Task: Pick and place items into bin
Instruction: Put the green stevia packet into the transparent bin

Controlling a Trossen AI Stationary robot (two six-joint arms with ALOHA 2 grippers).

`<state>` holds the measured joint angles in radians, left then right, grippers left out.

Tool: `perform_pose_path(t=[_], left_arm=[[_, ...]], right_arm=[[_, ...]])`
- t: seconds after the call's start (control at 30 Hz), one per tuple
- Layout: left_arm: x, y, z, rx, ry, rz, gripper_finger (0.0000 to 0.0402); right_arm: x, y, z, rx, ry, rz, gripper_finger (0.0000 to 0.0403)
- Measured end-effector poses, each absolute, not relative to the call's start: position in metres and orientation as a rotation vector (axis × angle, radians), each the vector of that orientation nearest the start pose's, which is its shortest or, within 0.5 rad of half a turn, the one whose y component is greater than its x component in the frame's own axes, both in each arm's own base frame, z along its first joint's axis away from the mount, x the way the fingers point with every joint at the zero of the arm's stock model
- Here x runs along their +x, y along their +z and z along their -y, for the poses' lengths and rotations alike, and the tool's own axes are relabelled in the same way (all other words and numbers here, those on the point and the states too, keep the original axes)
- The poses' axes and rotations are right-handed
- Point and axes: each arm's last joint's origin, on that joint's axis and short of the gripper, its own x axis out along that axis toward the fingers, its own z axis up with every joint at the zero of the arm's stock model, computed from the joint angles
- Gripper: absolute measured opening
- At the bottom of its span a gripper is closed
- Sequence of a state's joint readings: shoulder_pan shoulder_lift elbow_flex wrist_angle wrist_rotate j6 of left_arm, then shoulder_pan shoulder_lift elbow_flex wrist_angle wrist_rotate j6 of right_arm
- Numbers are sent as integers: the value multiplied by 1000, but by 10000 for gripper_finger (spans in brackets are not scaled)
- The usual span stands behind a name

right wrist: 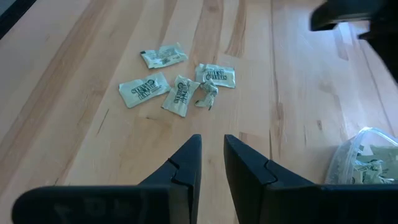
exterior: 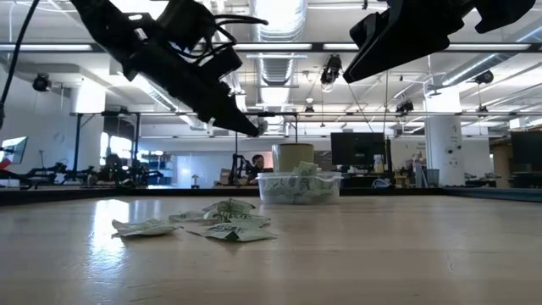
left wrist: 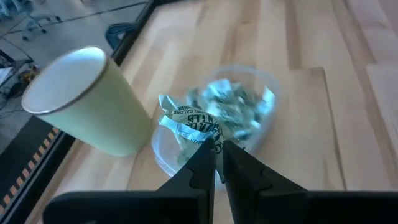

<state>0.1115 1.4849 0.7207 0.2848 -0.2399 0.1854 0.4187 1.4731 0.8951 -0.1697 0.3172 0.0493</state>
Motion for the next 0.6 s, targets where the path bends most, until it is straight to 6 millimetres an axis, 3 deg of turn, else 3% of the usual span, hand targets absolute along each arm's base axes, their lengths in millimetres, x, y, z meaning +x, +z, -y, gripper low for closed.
perform_pose_path(t=[0.23, 0.6], left_arm=[[313, 196, -57, 173, 347, -458, 11], [347, 167, -65, 176, 334, -550, 11]], right_arm=[[280, 218, -114, -229, 81, -699, 57], [279, 215, -114, -223, 78, -706, 57]])
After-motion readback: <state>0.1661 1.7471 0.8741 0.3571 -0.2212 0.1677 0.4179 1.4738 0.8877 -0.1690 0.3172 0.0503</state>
